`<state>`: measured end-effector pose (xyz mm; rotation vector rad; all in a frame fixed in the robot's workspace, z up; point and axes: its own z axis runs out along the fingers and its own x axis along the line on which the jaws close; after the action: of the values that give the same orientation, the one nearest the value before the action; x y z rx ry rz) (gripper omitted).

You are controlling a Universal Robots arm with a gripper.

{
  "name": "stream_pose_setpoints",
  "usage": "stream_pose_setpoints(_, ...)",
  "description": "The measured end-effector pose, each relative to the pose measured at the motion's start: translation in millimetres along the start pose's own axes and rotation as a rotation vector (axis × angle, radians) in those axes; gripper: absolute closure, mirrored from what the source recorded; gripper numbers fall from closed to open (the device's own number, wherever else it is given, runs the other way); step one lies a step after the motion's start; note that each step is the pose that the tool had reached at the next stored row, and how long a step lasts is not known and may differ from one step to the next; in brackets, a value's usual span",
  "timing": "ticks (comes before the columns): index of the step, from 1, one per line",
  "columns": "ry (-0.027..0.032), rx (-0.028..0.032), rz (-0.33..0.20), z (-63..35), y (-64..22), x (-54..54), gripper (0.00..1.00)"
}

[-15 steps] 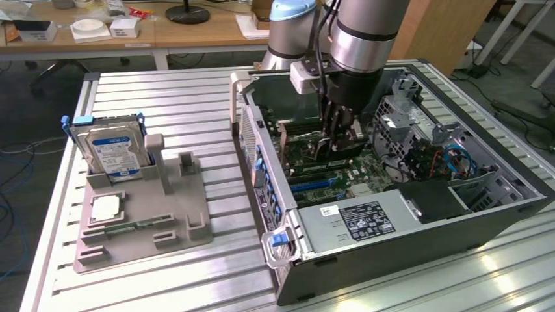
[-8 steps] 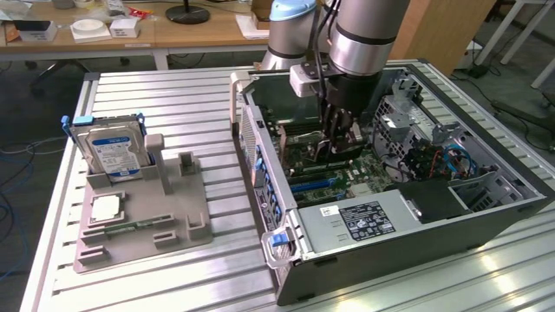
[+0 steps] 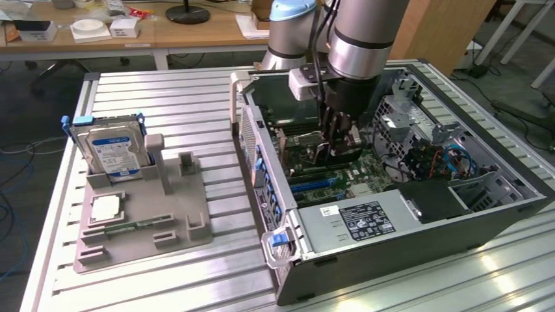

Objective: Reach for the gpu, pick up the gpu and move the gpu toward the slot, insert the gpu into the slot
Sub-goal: 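Insert the gpu into the slot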

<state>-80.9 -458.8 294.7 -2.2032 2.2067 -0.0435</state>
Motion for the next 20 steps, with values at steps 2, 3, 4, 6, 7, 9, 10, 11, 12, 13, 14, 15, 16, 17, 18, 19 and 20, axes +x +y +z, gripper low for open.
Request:
stream_pose_setpoints(2, 0.0018, 0.0, 0.0, 2.2, 0.1, 0.0, 0.73)
stream_pose_setpoints(3, 0.0026, 0.0, 0.0, 3.3, 0.3, 0.0, 0.73)
stream_pose_setpoints(4, 0.0032, 0.0, 0.001, 4.5, 0.6, 0.0, 0.73)
stream_pose_setpoints(6, 0.0039, 0.0, 0.004, 6.6, 1.2, 0.0, 0.73)
stream_pose_setpoints(7, 0.0041, 0.0, 0.006, 7.6, 1.6, 0.0, 0.73)
stream_pose_setpoints(9, 0.0049, 0.0, 0.007, 9.0, 1.7, 0.0, 0.73)
stream_pose_setpoints(10, 0.0053, -0.0001, 0.008, 9.6, 1.7, 0.0, 0.73)
stream_pose_setpoints(11, 0.0054, 0.0, 0.008, 10.1, 1.8, 0.0, 0.73)
stream_pose_setpoints(12, 0.0054, 0.0, 0.008, 10.6, 2.0, 0.0, 0.73)
stream_pose_setpoints(13, 0.0055, 0.0, 0.008, 11.0, 2.2, -0.1, 0.73)
stream_pose_setpoints(14, 0.0058, 0.0, 0.008, 11.7, 2.7, -0.1, 0.73)
stream_pose_setpoints(15, 0.006, -0.0001, 0.008, 12.3, 3.1, -0.1, 0.73)
stream_pose_setpoints(16, 0.0062, 0.0, 0.008, 13.2, 3.3, 0.0, 0.73)
stream_pose_setpoints(17, 0.0064, -0.0001, 0.008, 13.9, 3.6, 0.0, 0.73)
stream_pose_setpoints(18, 0.0064, 0.0, 0.008, 14.6, 3.8, 0.0, 0.73)
stream_pose_setpoints(19, 0.0065, 0.0, 0.008, 15.4, 4.0, -0.1, 0.73)
stream_pose_setpoints(20, 0.0067, 0.0, 0.008, 16.1, 4.3, -0.1, 0.73)
